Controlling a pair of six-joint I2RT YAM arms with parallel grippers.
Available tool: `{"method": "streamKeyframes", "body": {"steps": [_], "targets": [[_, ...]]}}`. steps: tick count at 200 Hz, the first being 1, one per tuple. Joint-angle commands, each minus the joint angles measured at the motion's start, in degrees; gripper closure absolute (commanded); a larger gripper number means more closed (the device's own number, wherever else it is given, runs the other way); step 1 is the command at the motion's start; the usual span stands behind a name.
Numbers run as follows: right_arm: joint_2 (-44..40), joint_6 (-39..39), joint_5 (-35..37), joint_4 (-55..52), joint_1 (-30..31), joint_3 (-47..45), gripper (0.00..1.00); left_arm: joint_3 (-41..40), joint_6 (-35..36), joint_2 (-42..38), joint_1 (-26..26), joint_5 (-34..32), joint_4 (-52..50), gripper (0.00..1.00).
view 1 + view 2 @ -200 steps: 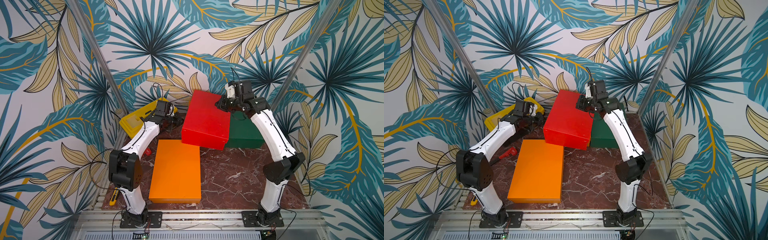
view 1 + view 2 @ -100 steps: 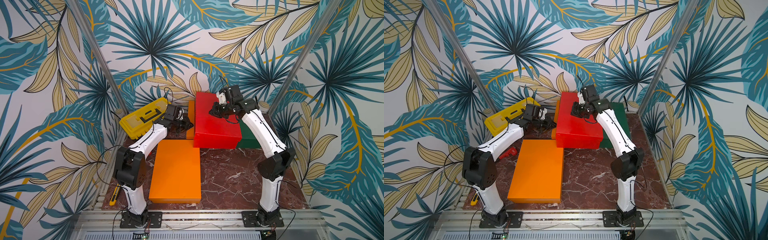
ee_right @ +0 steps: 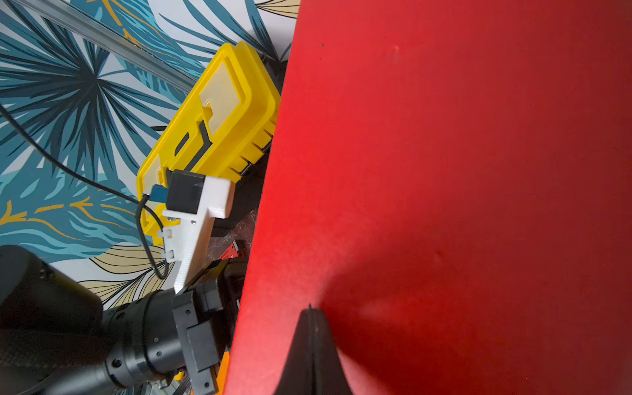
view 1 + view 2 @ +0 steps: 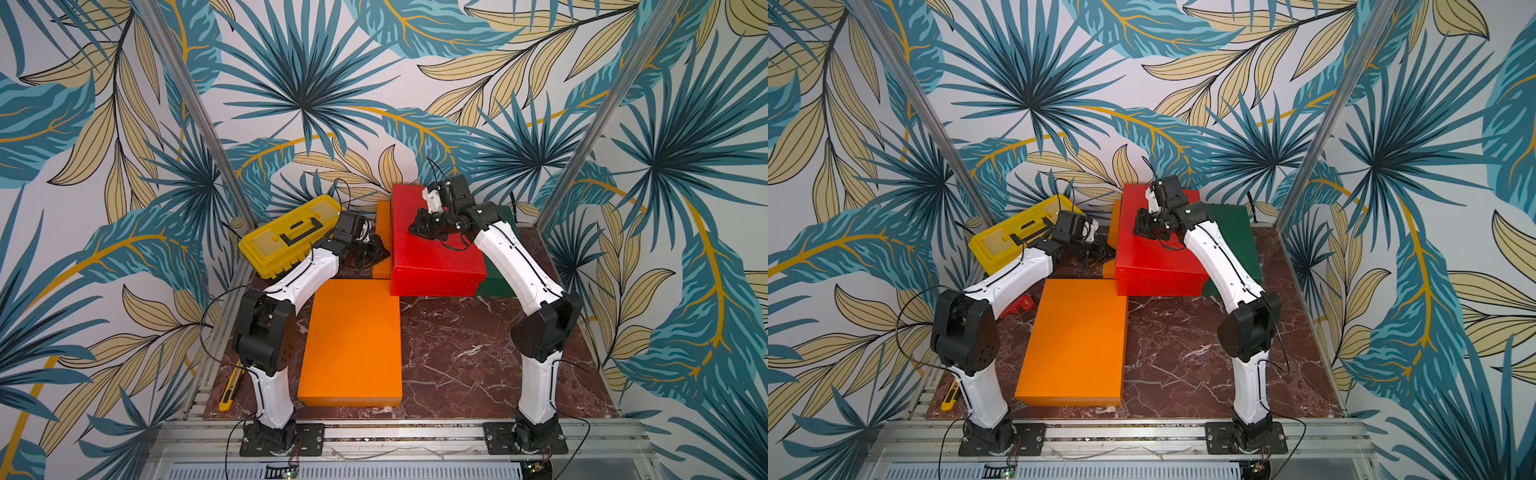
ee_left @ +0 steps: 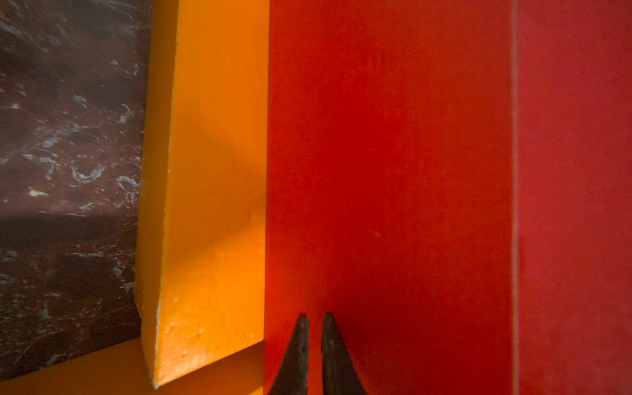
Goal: Stack the shoeboxes
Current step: Move the shoebox to the shoebox.
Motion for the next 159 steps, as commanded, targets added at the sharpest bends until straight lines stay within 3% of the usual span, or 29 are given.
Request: {"method": "streamKeyframes", "body": {"steps": [1, 51, 94, 159], "targets": [[-0.53, -1.03, 2.10, -3.87, -0.04, 0.63, 1.00, 3.00, 1.41, -1.98, -0.42, 1.35, 1.47, 0.88], [-3.59, -1.14, 2.52, -3.79, -6.02, 3.10, 1.00, 8.14, 3.08, -1.36, 4.14, -0.50, -0.54, 0.88], [2.91, -3.40, 2.53, -7.04, -6.94, 14.06, 1.00, 15.47, 3.55, 5.15, 5.80, -0.46, -0.56, 0.88], [13.80, 2.61, -10.15, 3.12, -6.68, 20.12, 1.00, 26.52, 0.66, 18.10, 5.77, 2.60, -0.54, 0.89]]}}
